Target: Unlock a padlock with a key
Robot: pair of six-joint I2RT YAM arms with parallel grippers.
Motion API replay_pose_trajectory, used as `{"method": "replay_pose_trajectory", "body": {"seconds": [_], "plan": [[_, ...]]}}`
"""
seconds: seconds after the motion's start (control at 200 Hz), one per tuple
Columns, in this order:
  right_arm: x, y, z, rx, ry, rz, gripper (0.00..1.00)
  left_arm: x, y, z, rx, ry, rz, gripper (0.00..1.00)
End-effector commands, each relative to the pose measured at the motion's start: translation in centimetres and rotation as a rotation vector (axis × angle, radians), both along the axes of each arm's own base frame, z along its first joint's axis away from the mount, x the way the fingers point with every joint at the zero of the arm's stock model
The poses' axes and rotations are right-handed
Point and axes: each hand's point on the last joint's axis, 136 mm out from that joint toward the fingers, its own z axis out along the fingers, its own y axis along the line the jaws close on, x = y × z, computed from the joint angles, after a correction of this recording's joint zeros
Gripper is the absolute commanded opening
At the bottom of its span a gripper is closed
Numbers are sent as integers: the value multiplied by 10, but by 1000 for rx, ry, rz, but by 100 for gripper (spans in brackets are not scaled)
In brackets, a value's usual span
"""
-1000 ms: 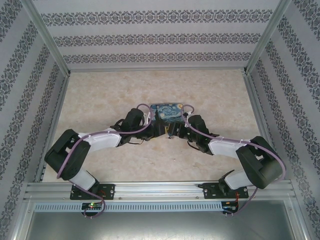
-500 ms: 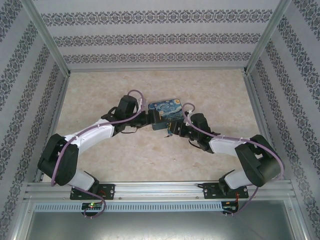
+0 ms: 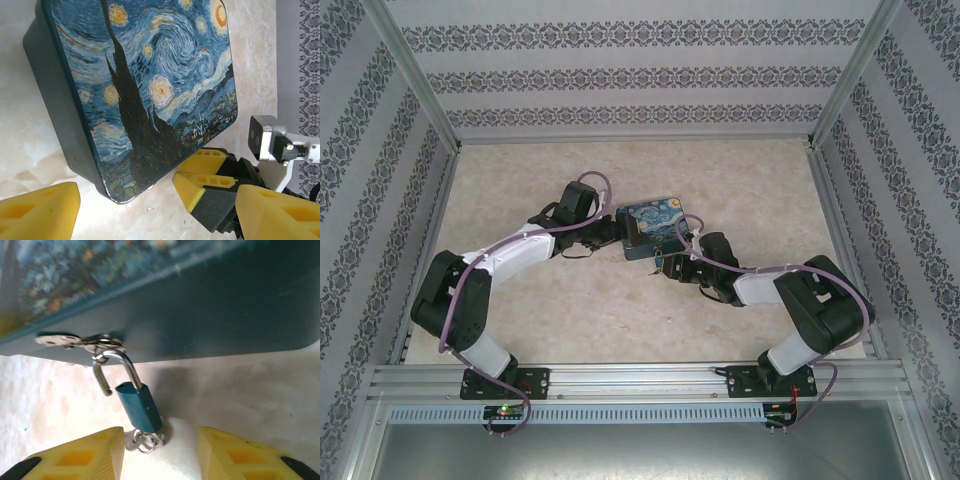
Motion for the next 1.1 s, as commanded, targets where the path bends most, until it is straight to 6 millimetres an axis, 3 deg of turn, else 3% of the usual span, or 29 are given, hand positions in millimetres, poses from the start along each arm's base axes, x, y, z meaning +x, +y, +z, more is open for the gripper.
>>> {"method": "replay_pose_trajectory", "body": {"seconds": [0.0, 0.62, 0.924, 1.094], "plan": [[13, 8, 10, 14, -60, 32, 43, 6, 3, 3, 15, -7, -12, 81], [19, 27, 0, 50, -37, 65, 32, 16, 4, -8, -6, 15, 1, 81], [16, 22, -1, 43, -33, 45, 6, 16, 9, -13, 22, 13, 4, 81], [14, 14, 2, 40, -22, 12, 0, 16, 24, -24, 143, 5, 17, 82]]}}
